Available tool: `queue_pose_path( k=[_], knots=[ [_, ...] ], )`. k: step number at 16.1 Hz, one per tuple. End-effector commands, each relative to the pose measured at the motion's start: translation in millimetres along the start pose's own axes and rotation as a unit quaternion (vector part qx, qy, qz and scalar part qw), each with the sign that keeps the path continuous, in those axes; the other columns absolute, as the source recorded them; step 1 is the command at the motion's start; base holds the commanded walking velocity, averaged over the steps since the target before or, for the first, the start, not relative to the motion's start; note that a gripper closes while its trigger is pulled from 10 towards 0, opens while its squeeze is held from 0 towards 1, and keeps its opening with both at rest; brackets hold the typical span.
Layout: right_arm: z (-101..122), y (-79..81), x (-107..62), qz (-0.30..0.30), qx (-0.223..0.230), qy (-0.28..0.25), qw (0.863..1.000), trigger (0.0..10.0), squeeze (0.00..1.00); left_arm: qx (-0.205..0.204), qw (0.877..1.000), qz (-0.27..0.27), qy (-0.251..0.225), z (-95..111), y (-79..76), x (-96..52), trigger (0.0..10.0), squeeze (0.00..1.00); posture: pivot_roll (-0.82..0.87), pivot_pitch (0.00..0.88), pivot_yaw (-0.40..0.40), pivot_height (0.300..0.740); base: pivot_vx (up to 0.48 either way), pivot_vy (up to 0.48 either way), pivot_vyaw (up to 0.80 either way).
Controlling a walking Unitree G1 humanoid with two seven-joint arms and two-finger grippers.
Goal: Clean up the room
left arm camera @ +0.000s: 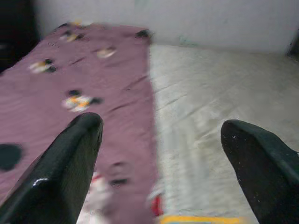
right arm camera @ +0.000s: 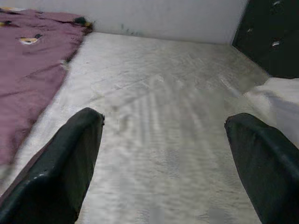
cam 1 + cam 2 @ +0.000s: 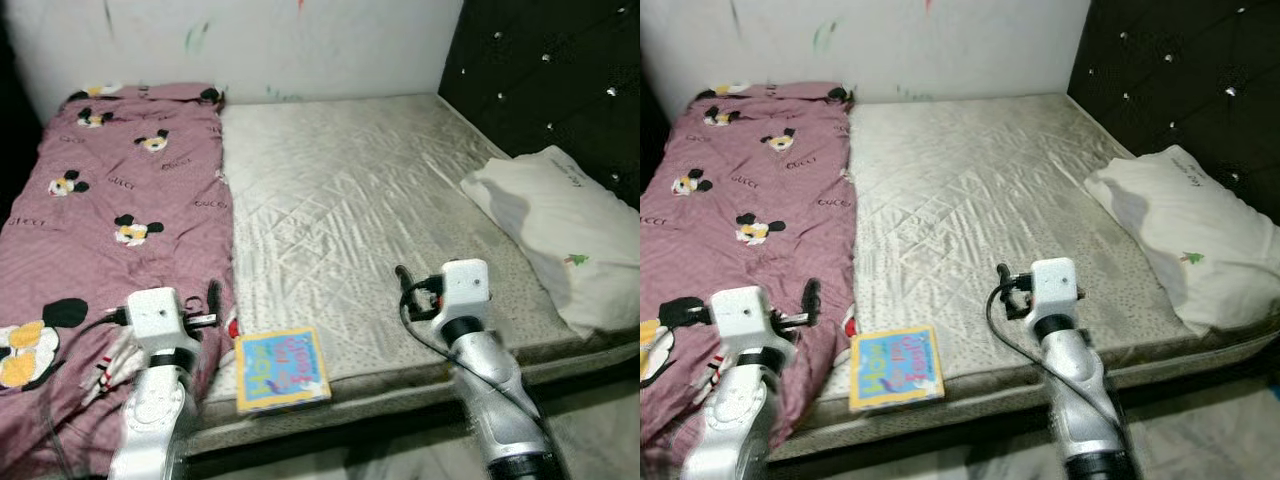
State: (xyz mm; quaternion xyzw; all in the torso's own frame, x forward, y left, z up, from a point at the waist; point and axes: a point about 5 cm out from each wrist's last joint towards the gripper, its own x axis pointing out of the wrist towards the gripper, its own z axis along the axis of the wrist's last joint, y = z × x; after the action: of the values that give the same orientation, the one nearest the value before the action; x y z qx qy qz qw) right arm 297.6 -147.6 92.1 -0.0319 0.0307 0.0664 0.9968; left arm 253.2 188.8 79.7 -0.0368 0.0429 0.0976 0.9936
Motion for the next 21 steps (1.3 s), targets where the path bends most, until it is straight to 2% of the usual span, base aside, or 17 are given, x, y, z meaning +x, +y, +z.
queue_pose_path(
  k=[1,2,3,4,6,7,8,9,13,21],
  knots=[
    [-0.2,-1.9,0.6,-0.001,-0.003,0.003,1.000,10.0,0.00,-0.005,1.000,0.002,0.014,-5.7,3.2,-0.8,10.0,0.00,0.03,0.032,-0.011,0.740,0.000,0.000,0.00],
    [-0.1,-2.2,0.7,-0.002,-0.003,0.003,1.000,10.0,0.00,-0.002,1.000,-0.011,0.007,-4.3,3.2,-0.8,10.0,0.00,0.03,0.031,-0.011,0.740,0.000,0.000,0.00],
    [-0.1,-2.5,0.9,-0.002,-0.004,0.004,1.000,10.0,0.00,-0.025,1.000,-0.017,0.001,-4.2,4.3,-0.5,10.0,0.00,0.03,0.031,-0.011,0.740,0.000,0.000,0.00],
    [-0.1,-2.5,0.9,-0.002,-0.004,0.004,1.000,10.0,0.00,-0.027,1.000,-0.014,0.000,-3.8,5.3,-0.7,10.0,0.00,0.03,0.031,-0.011,0.740,0.000,0.000,0.00],
    [0.0,-2.4,1.0,-0.002,-0.004,0.003,1.000,10.0,0.00,-0.021,0.999,-0.025,-0.021,0.7,5.5,-0.5,10.0,0.00,0.03,0.031,-0.011,0.740,0.000,0.000,0.00],
    [0.1,-2.4,1.0,-0.002,-0.003,0.003,1.000,10.0,0.00,-0.006,0.999,-0.030,-0.026,2.3,4.8,-0.5,10.0,0.00,0.03,0.031,-0.011,0.740,0.000,0.000,0.00],
    [0.5,-2.4,1.1,-0.003,-0.003,0.002,1.000,10.0,0.00,0.001,0.999,-0.030,-0.025,2.4,4.0,-0.5,10.0,0.00,0.03,0.031,-0.011,0.740,0.000,0.000,0.00],
    [2.0,-3.0,1.3,-0.005,-0.002,-0.001,1.000,10.0,0.00,-0.015,0.999,-0.033,-0.017,0.9,3.0,-0.9,10.0,0.00,0.03,0.036,-0.010,0.740,0.000,0.000,0.00],
    [3.7,-5.8,-2.4,-0.018,0.010,-0.010,1.000,10.0,0.00,-0.014,1.000,-0.015,-0.012,-1.9,12.3,-5.8,10.0,0.00,0.03,0.055,-0.009,0.740,0.000,0.000,0.00],
    [4.8,1.6,-5.0,-0.004,0.031,-0.014,0.999,10.0,0.00,-0.010,1.000,-0.021,-0.004,-3.2,12.3,-9.9,10.0,0.00,0.04,0.083,-0.014,0.740,0.000,0.000,0.00]
  ],
)
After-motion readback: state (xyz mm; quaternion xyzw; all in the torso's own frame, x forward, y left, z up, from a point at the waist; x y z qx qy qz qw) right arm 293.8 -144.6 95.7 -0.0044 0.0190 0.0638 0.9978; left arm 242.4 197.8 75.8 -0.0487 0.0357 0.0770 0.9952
